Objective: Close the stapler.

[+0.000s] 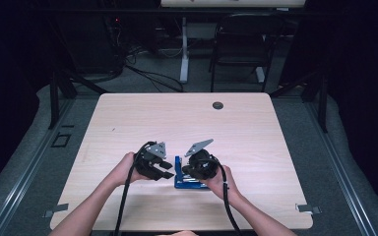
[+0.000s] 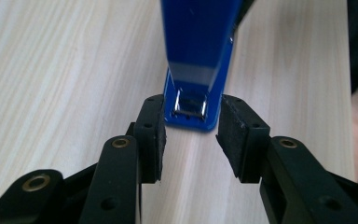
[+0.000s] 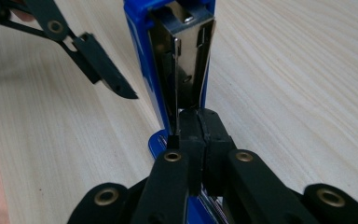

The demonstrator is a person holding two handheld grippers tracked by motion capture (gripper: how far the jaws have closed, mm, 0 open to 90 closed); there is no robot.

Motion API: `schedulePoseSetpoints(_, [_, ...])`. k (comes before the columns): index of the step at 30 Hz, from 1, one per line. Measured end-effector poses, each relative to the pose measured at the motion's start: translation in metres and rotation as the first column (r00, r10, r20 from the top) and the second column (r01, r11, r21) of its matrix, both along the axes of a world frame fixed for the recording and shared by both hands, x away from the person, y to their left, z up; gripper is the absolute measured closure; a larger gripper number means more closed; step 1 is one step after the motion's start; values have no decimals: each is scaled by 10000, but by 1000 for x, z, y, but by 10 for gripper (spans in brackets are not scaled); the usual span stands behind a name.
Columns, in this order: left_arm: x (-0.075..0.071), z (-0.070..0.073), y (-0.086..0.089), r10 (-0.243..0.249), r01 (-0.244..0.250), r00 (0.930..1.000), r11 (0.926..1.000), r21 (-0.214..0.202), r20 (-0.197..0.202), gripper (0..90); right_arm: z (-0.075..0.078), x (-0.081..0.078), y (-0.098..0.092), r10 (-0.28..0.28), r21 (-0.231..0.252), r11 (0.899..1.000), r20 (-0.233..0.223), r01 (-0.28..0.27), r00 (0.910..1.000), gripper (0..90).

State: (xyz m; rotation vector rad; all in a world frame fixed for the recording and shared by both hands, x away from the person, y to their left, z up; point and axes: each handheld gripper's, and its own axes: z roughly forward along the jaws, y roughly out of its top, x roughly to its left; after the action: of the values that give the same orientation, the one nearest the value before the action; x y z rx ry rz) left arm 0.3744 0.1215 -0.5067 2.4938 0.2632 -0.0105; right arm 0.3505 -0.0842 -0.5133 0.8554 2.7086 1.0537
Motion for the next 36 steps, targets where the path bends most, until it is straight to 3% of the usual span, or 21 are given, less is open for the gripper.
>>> schedulePoseSetpoints(11, [-1,-4,-13,-32,41,9998,9989,-473,195,643,5,-2,-2,-28,-90,10000,63,28,10000,897])
schedulePoseSetpoints(36, [-2,-4,-23,196,-193,9998,9993,-323,78,642,9,-5,-7,-438,-107,9990,-137,436,9989,900])
